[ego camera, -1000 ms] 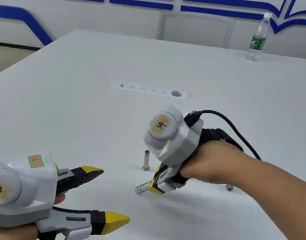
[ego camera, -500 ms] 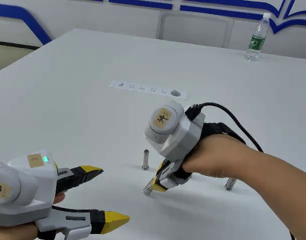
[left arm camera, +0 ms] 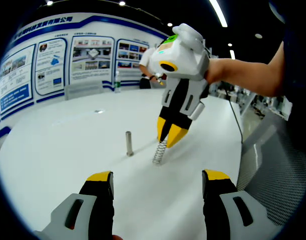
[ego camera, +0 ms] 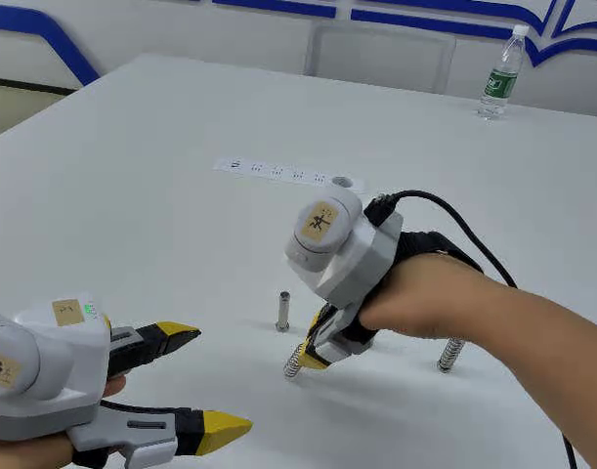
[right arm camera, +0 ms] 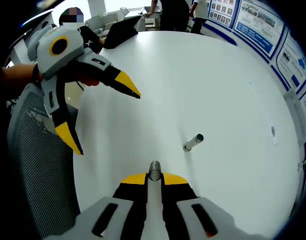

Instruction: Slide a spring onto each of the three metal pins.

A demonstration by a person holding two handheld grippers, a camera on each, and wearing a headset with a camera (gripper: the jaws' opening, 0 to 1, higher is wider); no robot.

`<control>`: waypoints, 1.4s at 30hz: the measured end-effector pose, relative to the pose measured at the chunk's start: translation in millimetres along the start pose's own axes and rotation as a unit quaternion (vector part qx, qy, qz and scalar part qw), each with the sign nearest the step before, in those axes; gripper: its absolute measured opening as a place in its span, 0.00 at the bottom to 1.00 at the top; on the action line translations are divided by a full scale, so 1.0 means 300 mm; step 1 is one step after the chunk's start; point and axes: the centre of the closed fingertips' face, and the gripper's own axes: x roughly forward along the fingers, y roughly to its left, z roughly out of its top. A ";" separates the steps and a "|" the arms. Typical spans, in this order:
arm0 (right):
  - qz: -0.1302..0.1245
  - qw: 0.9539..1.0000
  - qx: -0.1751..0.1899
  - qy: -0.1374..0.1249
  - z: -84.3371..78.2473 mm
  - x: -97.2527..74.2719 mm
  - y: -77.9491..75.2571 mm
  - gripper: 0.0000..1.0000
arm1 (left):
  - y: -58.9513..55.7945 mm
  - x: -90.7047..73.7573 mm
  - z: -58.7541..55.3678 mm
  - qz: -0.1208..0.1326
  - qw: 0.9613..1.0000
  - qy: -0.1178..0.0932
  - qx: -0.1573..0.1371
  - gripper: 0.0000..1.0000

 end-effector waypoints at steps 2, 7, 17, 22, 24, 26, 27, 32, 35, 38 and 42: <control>0.005 1.000 0.001 -0.003 0.006 -0.011 0.005 0.11 | 0.000 0.000 0.001 0.000 1.000 -0.001 0.000 0.73; 0.012 1.000 0.003 -0.006 0.018 -0.039 0.006 0.11 | 0.001 -0.001 0.002 0.000 1.000 -0.002 0.000 0.73; 0.000 1.000 -0.007 -0.002 0.049 -0.141 -0.063 0.11 | -0.004 0.001 0.005 -0.002 1.000 -0.002 0.002 0.73; -0.014 1.000 -0.014 -0.001 0.083 -0.184 -0.115 0.11 | -0.002 0.001 0.006 -0.002 1.000 -0.003 0.001 0.73; -0.019 1.000 -0.019 -0.002 0.102 -0.195 -0.131 0.11 | -0.001 0.001 0.007 -0.001 1.000 -0.004 0.001 0.73; -0.023 0.999 -0.025 -0.001 0.120 -0.200 -0.142 0.11 | 0.001 0.000 0.007 -0.001 1.000 -0.004 0.000 0.73; -0.024 0.999 -0.027 -0.001 0.128 -0.202 -0.146 0.11 | 0.001 0.000 0.008 0.000 1.000 -0.005 0.000 0.73; -0.024 0.999 -0.036 0.001 0.168 -0.188 -0.162 0.11 | 0.002 -0.002 0.008 0.001 1.000 -0.006 -0.001 0.73; -0.023 0.999 -0.039 0.007 0.174 -0.179 -0.164 0.11 | 0.002 -0.003 0.008 0.001 1.000 -0.006 -0.001 0.73; -0.020 0.999 -0.041 0.012 0.179 -0.169 -0.161 0.11 | 0.004 -0.003 0.009 0.002 1.000 -0.006 -0.001 0.73; -0.014 0.999 -0.045 0.022 0.177 -0.151 -0.158 0.11 | 0.007 -0.002 0.006 0.003 1.000 -0.006 -0.003 0.73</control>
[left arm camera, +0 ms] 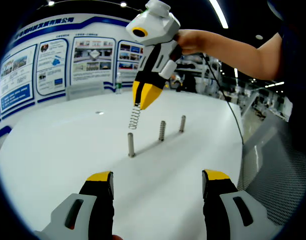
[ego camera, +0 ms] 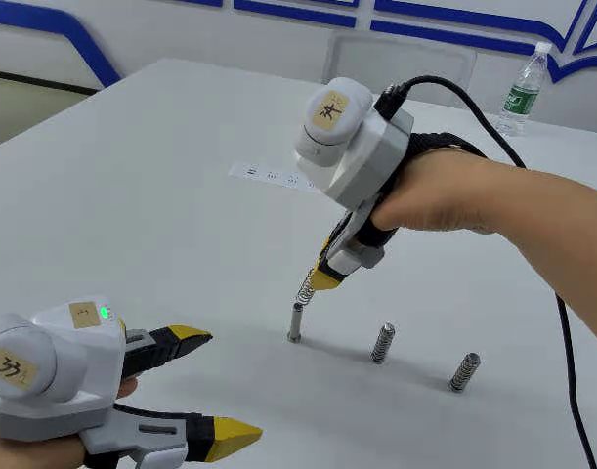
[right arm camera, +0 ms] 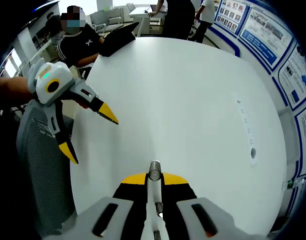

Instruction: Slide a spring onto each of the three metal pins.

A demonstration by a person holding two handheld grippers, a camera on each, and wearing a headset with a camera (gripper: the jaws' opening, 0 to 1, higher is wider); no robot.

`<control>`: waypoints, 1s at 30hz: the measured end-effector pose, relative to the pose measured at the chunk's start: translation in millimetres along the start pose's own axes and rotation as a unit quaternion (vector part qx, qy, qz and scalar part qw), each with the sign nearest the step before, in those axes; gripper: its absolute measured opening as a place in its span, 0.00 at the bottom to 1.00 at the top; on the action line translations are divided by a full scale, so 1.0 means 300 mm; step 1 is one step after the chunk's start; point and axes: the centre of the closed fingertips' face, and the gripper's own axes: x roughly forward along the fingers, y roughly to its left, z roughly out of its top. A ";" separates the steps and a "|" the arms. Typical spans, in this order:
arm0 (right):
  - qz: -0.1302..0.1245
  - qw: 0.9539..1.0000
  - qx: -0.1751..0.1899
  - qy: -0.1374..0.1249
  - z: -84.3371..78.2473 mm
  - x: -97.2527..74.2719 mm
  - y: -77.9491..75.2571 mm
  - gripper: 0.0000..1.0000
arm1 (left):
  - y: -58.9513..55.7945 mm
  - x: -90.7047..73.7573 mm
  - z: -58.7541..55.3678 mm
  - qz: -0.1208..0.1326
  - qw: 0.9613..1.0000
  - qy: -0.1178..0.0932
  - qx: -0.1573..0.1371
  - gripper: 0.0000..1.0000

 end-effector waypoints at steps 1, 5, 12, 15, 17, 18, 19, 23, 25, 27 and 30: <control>0.001 1.000 0.000 0.001 0.000 0.003 -0.001 0.11 | 0.001 0.000 -0.001 0.000 1.000 0.000 0.000 0.73; 0.005 1.000 -0.002 0.008 -0.001 0.012 0.000 0.11 | 0.004 0.001 -0.002 0.001 1.000 0.000 -0.001 0.73; 0.009 1.000 -0.007 0.019 -0.007 0.026 -0.002 0.11 | 0.008 0.004 -0.005 0.001 1.000 -0.001 -0.005 0.73; 0.011 1.000 -0.008 0.022 -0.007 0.032 -0.004 0.11 | 0.007 0.006 -0.008 0.001 1.000 0.000 -0.005 0.73; 0.013 1.000 -0.009 0.025 -0.007 0.035 -0.005 0.11 | 0.008 0.008 -0.010 0.000 1.000 0.000 -0.006 0.73; 0.014 1.000 -0.009 0.027 -0.008 0.037 -0.005 0.11 | 0.008 0.008 -0.010 0.000 1.000 0.000 -0.006 0.73; 0.014 0.999 -0.010 0.028 -0.008 0.041 -0.006 0.11 | 0.008 0.009 -0.010 0.000 1.000 0.000 -0.006 0.73; 0.019 0.999 -0.011 0.034 -0.009 0.051 -0.007 0.11 | 0.009 0.010 -0.010 0.000 1.000 0.000 -0.007 0.73; 0.023 0.999 -0.008 0.032 0.002 0.051 -0.009 0.11 | 0.010 0.010 -0.011 0.000 1.000 0.000 -0.008 0.73; 0.023 0.999 -0.012 0.039 0.003 0.056 -0.011 0.11 | 0.009 0.011 -0.012 0.000 1.000 0.000 -0.008 0.73; 0.026 0.999 -0.015 0.045 0.009 0.057 -0.009 0.11 | 0.009 0.012 -0.013 -0.001 1.000 0.000 -0.009 0.73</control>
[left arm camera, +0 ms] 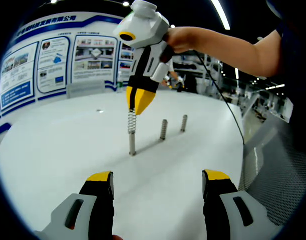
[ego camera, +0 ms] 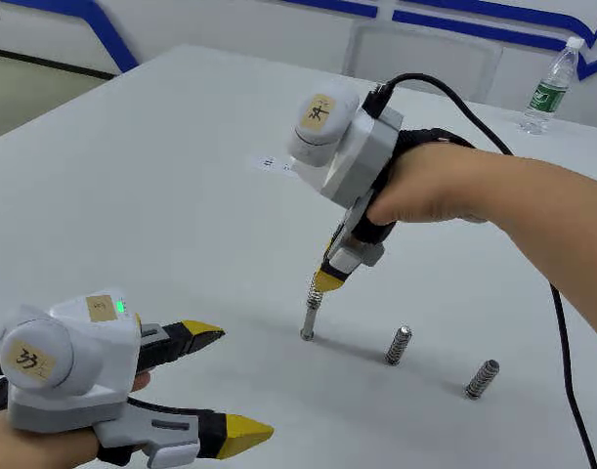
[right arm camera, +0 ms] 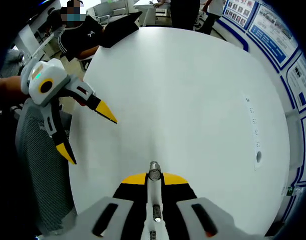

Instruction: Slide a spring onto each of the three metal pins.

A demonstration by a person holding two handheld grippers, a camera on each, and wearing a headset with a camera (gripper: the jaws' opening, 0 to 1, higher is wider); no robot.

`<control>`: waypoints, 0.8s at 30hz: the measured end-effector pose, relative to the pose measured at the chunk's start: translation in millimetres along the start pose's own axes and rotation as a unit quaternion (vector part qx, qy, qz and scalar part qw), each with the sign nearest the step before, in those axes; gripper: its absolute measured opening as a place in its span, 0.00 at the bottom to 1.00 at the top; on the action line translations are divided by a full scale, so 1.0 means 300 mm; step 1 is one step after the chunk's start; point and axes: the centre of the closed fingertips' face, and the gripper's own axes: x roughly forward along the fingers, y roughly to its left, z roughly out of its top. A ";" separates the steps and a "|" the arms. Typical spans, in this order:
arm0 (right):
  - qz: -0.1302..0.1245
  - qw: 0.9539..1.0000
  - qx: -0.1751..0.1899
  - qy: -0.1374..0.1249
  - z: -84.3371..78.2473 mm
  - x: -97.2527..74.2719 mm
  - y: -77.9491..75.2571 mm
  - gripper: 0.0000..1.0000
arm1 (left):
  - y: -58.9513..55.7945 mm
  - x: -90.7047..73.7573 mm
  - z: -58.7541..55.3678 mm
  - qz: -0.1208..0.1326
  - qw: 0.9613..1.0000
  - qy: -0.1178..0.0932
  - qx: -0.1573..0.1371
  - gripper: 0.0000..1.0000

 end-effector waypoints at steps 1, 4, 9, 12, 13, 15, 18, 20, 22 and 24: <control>0.000 1.000 -0.002 0.002 0.001 0.001 -0.001 0.11 | 0.000 0.000 0.000 0.000 1.000 0.000 0.000 0.73; 0.005 1.000 -0.001 0.005 0.005 0.003 0.002 0.11 | -0.001 0.001 -0.001 -0.001 1.000 0.000 -0.001 0.73; 0.008 1.000 0.001 0.011 0.003 0.003 0.000 0.11 | -0.002 0.002 -0.004 -0.002 1.000 0.001 -0.001 0.73; 0.010 1.000 0.005 0.013 0.001 0.002 -0.004 0.11 | -0.003 0.004 -0.004 -0.002 1.000 0.002 -0.001 0.73; 0.011 1.000 0.006 0.013 0.001 0.002 -0.005 0.11 | -0.004 0.004 -0.003 -0.003 1.000 0.002 0.000 0.73; 0.012 1.000 0.007 0.015 0.000 0.002 -0.006 0.11 | -0.005 0.004 -0.002 -0.003 1.000 0.002 0.000 0.73; 0.014 1.000 0.009 0.018 -0.002 0.001 -0.005 0.11 | -0.004 0.004 -0.001 -0.003 1.000 0.001 0.001 0.73; 0.013 1.000 0.008 0.020 -0.001 0.000 -0.004 0.11 | -0.003 0.004 -0.001 -0.003 1.000 0.001 0.000 0.73; 0.013 1.000 0.007 0.022 -0.002 -0.001 -0.002 0.11 | -0.004 0.004 -0.001 -0.004 1.000 0.002 0.001 0.73; 0.014 1.000 0.007 0.023 -0.003 -0.001 -0.001 0.11 | -0.004 0.004 0.000 -0.004 1.000 0.002 0.000 0.73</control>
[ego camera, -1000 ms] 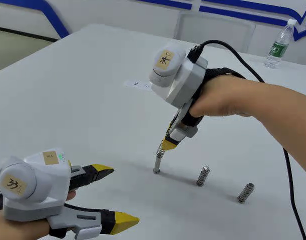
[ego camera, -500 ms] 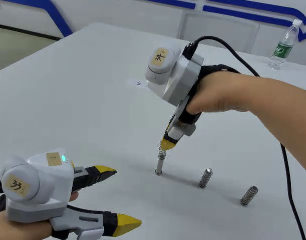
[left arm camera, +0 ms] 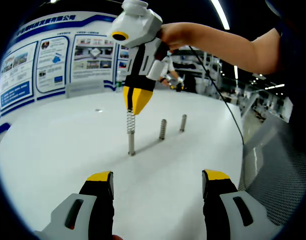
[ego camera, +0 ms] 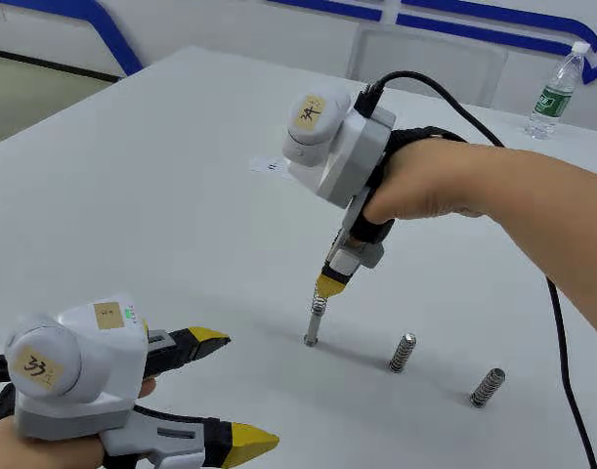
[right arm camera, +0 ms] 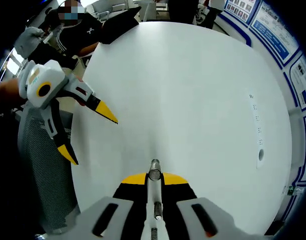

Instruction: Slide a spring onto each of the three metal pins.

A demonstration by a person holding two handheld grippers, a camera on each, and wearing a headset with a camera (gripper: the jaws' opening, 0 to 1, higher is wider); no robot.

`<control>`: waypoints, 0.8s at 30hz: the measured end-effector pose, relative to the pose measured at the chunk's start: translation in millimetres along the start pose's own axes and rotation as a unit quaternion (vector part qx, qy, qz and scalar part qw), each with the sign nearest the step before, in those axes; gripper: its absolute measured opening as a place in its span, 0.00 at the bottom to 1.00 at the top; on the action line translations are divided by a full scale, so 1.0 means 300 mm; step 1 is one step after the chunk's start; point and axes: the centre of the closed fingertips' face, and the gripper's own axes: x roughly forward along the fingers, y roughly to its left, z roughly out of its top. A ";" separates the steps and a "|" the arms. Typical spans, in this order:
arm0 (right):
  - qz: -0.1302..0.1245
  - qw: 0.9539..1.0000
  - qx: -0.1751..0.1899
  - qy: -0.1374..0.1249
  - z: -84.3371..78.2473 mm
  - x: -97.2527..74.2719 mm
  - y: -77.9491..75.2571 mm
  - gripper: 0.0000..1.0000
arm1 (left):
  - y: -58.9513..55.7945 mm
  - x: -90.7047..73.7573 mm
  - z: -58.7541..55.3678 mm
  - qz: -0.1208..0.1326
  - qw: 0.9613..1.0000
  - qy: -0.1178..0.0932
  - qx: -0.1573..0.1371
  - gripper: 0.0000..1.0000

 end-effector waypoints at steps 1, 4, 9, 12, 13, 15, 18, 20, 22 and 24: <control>0.000 1.000 0.001 -0.001 0.001 0.001 0.000 0.11 | -0.001 0.000 0.000 0.000 1.000 0.000 0.000 0.73; 0.000 1.000 0.002 0.001 -0.002 -0.002 0.000 0.11 | -0.001 0.001 -0.001 -0.001 1.000 0.001 0.000 0.73; 0.001 1.000 0.004 0.007 -0.018 0.005 0.000 0.11 | -0.002 0.002 -0.001 -0.002 1.000 0.001 0.000 0.73; 0.003 1.000 0.007 0.009 -0.022 0.016 0.002 0.11 | -0.001 0.003 -0.001 -0.002 1.000 0.001 0.001 0.73; 0.003 1.000 0.007 0.010 -0.022 0.020 0.002 0.11 | -0.001 0.002 -0.002 -0.001 1.000 0.001 0.001 0.73; 0.004 1.000 0.007 0.011 -0.020 0.026 0.002 0.11 | 0.001 0.001 -0.003 -0.001 1.000 0.001 0.000 0.73; 0.004 1.000 0.006 0.014 -0.016 0.040 0.002 0.11 | 0.003 0.000 -0.005 0.000 1.000 0.001 -0.001 0.73; 0.005 1.000 0.007 0.016 -0.016 0.050 0.000 0.11 | 0.003 0.000 -0.006 0.001 1.000 0.001 -0.001 0.73; 0.005 1.000 0.008 0.015 -0.016 0.060 -0.002 0.11 | 0.003 0.000 -0.005 0.001 1.000 0.001 -0.001 0.73; 0.006 1.000 0.011 0.016 -0.020 0.073 -0.002 0.11 | 0.004 0.000 -0.005 0.001 1.000 0.001 -0.001 0.73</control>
